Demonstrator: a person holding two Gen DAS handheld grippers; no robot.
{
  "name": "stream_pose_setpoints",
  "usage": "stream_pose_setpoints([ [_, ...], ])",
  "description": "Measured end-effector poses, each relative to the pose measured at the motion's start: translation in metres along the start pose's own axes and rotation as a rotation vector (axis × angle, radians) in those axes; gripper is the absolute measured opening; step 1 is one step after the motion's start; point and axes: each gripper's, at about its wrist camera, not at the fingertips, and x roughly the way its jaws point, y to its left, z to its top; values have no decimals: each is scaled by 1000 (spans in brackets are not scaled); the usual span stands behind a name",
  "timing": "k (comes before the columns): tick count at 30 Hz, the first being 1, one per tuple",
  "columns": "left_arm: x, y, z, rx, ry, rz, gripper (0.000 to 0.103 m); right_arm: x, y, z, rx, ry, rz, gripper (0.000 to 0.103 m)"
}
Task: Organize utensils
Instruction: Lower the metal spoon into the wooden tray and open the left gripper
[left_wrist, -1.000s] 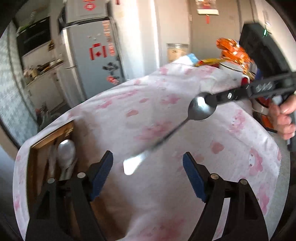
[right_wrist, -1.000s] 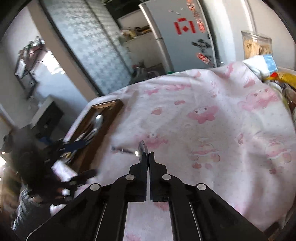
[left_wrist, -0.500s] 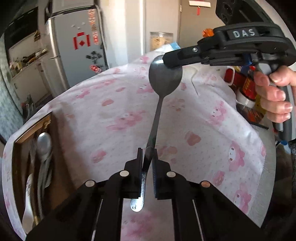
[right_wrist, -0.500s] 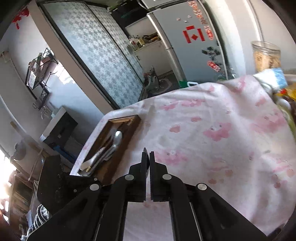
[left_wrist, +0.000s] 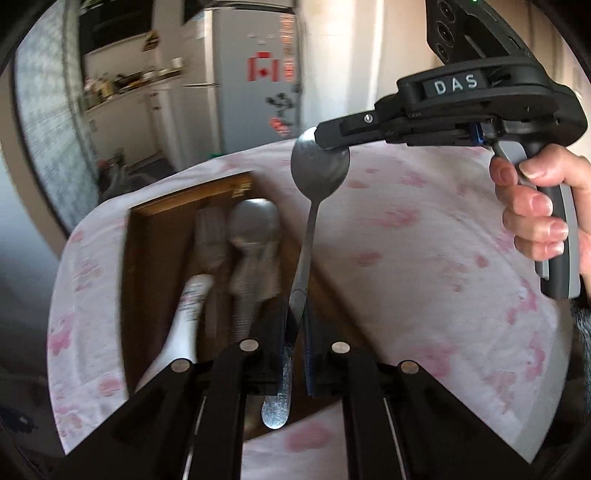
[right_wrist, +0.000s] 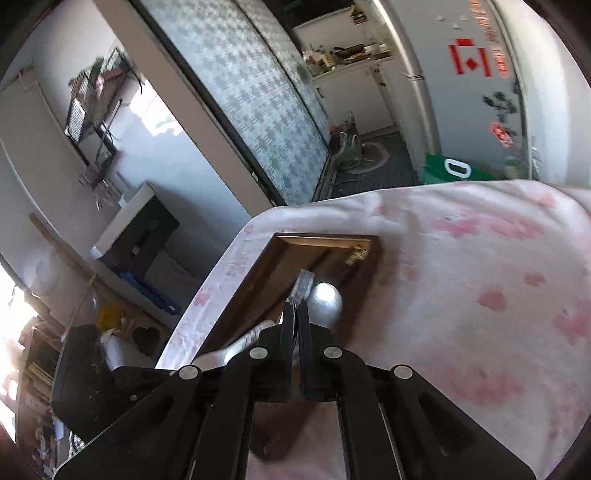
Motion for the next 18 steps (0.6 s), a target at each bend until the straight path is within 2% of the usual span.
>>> stream_pose_setpoints([
  [6, 14, 31, -5, -63, 10, 13, 10, 56, 6, 11, -6, 51, -48, 2],
  [7, 15, 32, -5, -72, 7, 10, 12, 64, 4, 11, -1, 59, -53, 3],
  [8, 15, 33, -4, -83, -2, 6, 19, 69, 2, 10, -4, 70, -53, 5],
  [9, 13, 34, -5, -89, -14, 18, 50, 74, 2, 8, -8, 79, -51, 13],
  [10, 10, 33, -5, -93, -27, 31, 63, 78, 1, 6, -8, 88, -50, 45],
  [11, 7, 33, -6, -94, -44, 38, 73, 78, 2, 5, -5, 81, -49, 64],
  [12, 4, 33, -6, -96, -53, 31, 73, 76, 2, 4, -4, 62, -46, 78],
  [14, -4, 32, -9, -105, -66, -6, 73, 68, 6, 0, -17, 33, -27, 78],
  [18, -29, 21, -18, -113, -112, -15, 78, 41, 16, -16, -57, 0, -28, 79],
])
